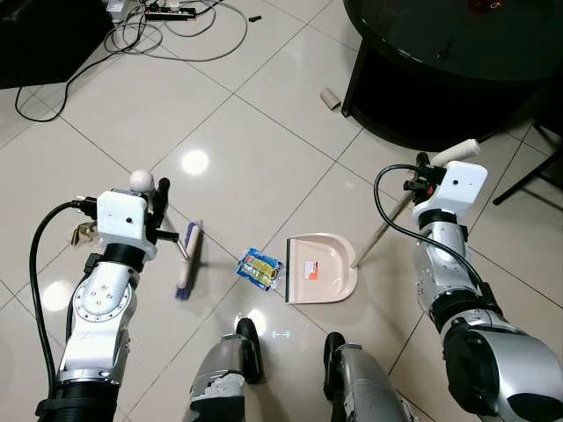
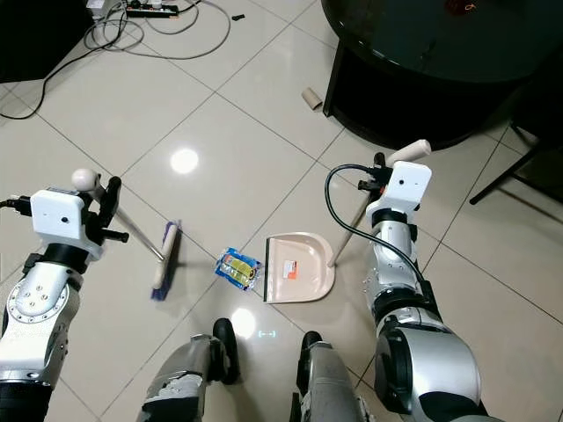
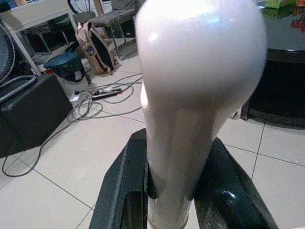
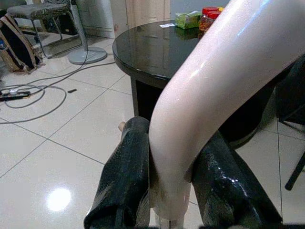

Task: Sweep floor

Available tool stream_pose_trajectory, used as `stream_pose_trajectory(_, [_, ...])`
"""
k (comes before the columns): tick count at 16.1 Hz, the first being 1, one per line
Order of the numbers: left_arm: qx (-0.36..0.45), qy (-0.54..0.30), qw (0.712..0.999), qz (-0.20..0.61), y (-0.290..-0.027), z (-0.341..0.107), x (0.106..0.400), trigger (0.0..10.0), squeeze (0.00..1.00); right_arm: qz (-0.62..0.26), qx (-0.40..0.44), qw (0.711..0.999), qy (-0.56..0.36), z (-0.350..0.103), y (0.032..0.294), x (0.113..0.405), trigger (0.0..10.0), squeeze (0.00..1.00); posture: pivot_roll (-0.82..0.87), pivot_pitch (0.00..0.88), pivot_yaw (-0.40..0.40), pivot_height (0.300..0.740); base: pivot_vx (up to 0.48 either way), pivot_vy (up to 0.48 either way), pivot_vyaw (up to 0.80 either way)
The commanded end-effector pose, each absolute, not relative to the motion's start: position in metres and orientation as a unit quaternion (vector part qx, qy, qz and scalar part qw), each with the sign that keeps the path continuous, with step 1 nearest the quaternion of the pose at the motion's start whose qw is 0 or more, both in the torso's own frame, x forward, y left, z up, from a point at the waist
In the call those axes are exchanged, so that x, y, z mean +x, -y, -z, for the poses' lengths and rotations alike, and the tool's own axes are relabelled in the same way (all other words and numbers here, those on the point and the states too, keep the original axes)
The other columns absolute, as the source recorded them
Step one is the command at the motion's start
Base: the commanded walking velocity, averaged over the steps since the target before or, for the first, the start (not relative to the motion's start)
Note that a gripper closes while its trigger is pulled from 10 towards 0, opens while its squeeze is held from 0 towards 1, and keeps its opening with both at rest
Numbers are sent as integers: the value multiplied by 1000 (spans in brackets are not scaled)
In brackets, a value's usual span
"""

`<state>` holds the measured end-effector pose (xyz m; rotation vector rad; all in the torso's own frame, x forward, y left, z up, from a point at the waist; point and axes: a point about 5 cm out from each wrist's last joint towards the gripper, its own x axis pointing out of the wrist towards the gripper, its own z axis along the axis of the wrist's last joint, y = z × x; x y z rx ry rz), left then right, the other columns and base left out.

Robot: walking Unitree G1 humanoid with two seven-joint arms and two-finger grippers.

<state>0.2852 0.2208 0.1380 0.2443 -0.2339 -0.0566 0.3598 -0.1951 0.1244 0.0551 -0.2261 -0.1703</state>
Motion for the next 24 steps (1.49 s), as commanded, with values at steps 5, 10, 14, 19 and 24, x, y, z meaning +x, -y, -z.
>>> stream_pose_trajectory(5, [118, 101, 987, 35, -221, -137, 285, 10000, 0, 80, 33, 991, 106, -118, 192, 357, 10000, 0, 178, 342, -8, 740, 0, 0, 0])
stream_pose_trajectory(10, [133, 114, 984, 28, -229, -147, 288, 10000, 0, 82, 40, 983, 159, -140, 199, 362, 10000, 0, 168, 332, -7, 740, 0, 0, 0])
stream_pose_trajectory(14, [135, 111, 984, 28, -233, -146, 288, 10000, 0, 92, 55, 976, 188, -155, 205, 366, 10000, 0, 142, 285, -10, 740, 0, 0, 0])
stream_pose_trajectory(19, [137, 109, 984, 23, -234, -143, 287, 10000, 0, 63, 71, 981, 168, -165, 204, 375, 10000, 0, 114, 247, -22, 740, 0, 0, 0])
stream_pose_trajectory(24, [141, 109, 984, 26, -236, -145, 287, 10000, 0, 72, 53, 987, 136, -155, 208, 373, 10000, 0, 123, 274, -7, 740, 0, 0, 0])
